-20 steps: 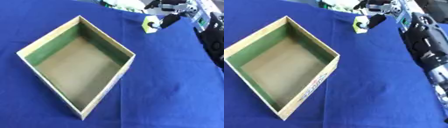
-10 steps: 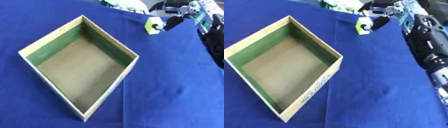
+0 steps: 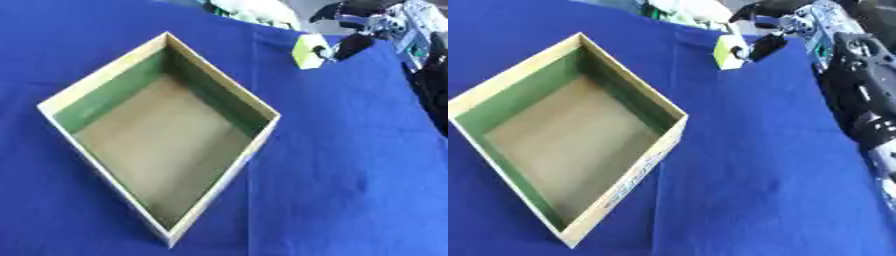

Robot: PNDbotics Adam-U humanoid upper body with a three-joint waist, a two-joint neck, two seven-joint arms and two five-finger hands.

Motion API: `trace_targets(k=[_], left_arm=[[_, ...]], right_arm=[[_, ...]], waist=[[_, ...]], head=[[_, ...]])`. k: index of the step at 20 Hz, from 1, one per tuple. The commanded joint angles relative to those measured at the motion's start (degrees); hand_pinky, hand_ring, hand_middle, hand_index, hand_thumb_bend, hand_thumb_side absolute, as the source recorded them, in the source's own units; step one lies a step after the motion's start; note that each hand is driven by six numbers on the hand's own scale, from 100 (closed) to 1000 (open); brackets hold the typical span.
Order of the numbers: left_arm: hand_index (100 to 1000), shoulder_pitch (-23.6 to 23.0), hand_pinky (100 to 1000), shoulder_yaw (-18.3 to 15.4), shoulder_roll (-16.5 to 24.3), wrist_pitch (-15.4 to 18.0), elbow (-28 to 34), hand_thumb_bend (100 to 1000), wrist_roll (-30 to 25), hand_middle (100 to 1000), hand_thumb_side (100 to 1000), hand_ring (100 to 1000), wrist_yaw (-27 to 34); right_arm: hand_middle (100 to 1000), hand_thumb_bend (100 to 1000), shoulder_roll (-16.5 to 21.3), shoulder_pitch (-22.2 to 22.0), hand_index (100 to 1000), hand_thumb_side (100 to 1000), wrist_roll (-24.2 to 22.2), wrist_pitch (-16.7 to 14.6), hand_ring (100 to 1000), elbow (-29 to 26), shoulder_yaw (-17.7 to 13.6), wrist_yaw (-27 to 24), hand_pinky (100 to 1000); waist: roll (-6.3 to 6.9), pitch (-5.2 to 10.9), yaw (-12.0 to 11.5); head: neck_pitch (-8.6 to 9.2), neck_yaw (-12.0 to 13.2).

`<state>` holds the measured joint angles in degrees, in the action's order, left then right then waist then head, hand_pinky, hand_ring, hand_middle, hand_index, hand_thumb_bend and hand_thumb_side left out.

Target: Pick up objects on the table and place them in the box.

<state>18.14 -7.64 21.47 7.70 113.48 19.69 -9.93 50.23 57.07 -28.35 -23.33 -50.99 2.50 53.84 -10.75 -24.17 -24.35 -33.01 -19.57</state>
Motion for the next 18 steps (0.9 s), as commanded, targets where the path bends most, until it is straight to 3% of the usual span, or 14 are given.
trace_targets(k=[1,10,18], left_arm=[[652,0.56,716,-0.34,1.78,0.02,1.11,200,-0.36,889,872,745,-0.24],[650,0.93,717,-0.33,1.86,0.04,1.11,197,-0.47,890,879,744,-0.32],[650,1.03,717,-0.31,1.81,-0.01,1.11,195,-0.6,891,882,743,-0.27]], right_arm=[[954,176,3.33,-0.39,1000,582,-0.16,-0.03,960,-1.22,-0.26,-1.2,1000],[958,144,3.7,-1.46,1000,578,-1.99,1.1,964,-1.45,-0.42,-2.63,1000],[916,133,3.6,-1.51,1000,574,-2.1,1.23,937,-1.61,-0.49,-2.76,984]], waist=[[0.42,0.69,-0.19],[-0.3,-0.53,-1.18],[-0.54,-0.62,-1.19]], head=[[0.9,-0.43],[1.3,-0.67],[1.4,-0.78]])
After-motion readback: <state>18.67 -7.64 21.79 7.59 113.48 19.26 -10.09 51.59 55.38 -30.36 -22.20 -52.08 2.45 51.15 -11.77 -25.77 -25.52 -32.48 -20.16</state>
